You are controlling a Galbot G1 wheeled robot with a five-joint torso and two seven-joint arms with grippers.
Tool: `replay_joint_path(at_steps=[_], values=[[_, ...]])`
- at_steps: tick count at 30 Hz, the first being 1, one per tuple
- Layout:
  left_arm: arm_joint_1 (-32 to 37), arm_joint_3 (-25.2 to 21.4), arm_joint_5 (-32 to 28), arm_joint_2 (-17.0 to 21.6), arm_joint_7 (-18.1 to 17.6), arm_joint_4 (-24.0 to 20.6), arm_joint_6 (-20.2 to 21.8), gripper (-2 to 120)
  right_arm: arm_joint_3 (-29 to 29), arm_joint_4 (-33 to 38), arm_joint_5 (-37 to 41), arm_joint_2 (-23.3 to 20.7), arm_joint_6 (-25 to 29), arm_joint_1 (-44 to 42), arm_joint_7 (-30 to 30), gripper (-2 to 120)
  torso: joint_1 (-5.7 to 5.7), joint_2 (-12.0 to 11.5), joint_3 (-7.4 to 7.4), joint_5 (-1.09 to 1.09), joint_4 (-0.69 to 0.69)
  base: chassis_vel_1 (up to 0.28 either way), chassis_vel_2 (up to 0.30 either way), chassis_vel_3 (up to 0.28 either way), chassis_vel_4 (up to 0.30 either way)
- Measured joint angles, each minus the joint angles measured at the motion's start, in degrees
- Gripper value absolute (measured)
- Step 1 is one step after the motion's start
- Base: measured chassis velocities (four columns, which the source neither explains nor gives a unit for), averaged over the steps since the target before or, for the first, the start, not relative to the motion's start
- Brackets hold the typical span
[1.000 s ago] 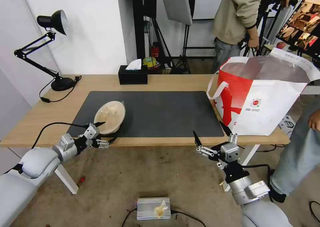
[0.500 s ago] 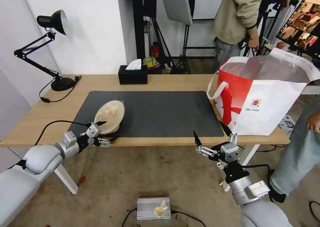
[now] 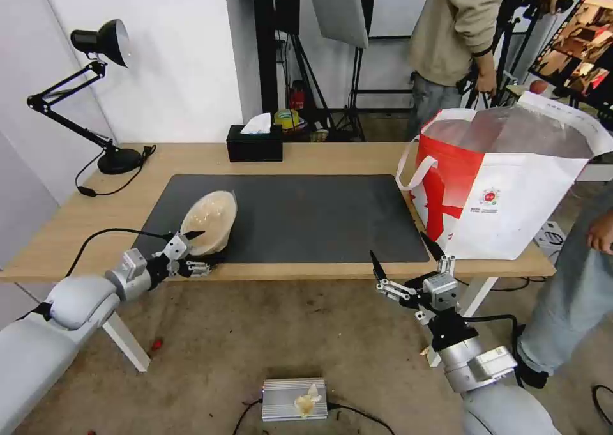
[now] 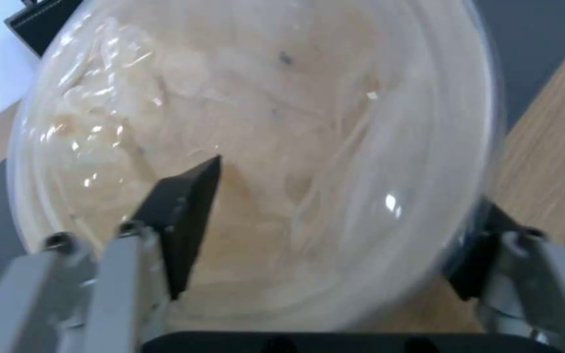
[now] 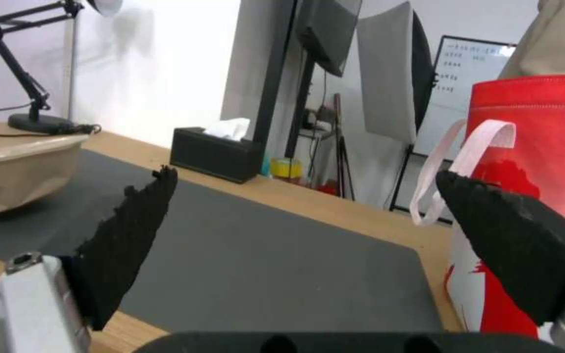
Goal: Pick up the trash from the table and place it into the takeout bag.
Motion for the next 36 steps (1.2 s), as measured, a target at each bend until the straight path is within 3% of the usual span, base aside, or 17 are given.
replay_joint_path(at_steps=[12, 17, 24, 36], values=[[0.4, -0.6, 0.0, -0.3, -0.2, -0.2, -0.2, 19, 0.0, 0.0, 0.0, 0.0, 0.0, 0.0, 0.0, 100, -0.01, 0.0, -0.01, 0.01, 0.00, 0.000, 0.000, 0.000, 0.000], [0.4, -0.6, 0.1, -0.7, -0.3, -0.4, -0.2, 7, 0.0, 0.0, 0.0, 0.0, 0.0, 0.0, 0.0, 100, -0.01, 0.0, -0.01, 0.01, 0.00, 0.000, 0.000, 0.000, 0.000], [1.5, -1.8, 0.1, -0.9, -0.2, -1.7, -0.1, 3, 0.0, 0.0, 0.0, 0.0, 0.0, 0.0, 0.0, 100, -0.01, 0.0, 0.00, -0.01, -0.01, 0.000, 0.000, 0.000, 0.000], [8.1, -10.0, -1.9, 1.3, -0.2, -8.7, 0.3, 2, 0.0, 0.0, 0.0, 0.0, 0.0, 0.0, 0.0, 100, -0.01, 0.0, 0.00, 0.00, 0.00, 0.000, 0.000, 0.000, 0.000]])
